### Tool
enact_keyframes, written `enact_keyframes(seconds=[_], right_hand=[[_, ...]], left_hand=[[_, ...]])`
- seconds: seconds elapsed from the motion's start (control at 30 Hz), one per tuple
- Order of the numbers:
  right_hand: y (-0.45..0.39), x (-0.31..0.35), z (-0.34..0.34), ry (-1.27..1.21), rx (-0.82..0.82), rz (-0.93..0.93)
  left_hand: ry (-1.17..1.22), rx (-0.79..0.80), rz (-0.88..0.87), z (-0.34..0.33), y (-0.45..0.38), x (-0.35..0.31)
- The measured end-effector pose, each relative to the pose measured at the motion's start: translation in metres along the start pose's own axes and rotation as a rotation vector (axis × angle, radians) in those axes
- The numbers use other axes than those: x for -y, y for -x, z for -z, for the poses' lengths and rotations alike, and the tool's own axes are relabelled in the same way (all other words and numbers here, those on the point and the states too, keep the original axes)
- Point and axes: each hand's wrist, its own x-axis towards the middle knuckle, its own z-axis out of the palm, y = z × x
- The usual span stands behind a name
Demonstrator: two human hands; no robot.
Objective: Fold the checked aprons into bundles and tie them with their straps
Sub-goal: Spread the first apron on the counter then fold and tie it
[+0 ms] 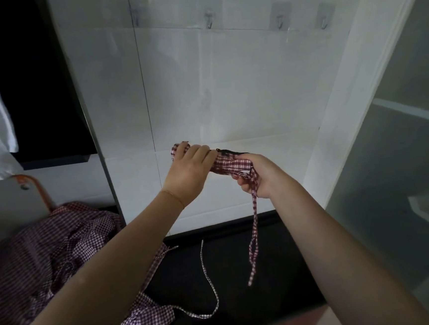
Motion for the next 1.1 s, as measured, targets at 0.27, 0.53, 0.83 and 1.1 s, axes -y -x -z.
enact_keyframes(seconds=[0.27,0.53,0.83,1.1], right_hand=[[0.001,-0.01,0.007,0.239,-0.144,0.129],[0.004,-0.015,0.011,0.744,-0.302,0.518],[0.039,-0.002,-0.035,1.451,0.107,0.525],[0.035,0.048,0.002,1.016,0.261,0.48]], left_hand=[[0.086,0.237,0.17,0.006,0.008,0.003],[0.077,0.415,0.267,0.014,0.016,0.004],[-0.04,0.55,0.256,0.035,0.006,-0.009],[0.715,0.407,0.154,0.043,0.016,0.003]])
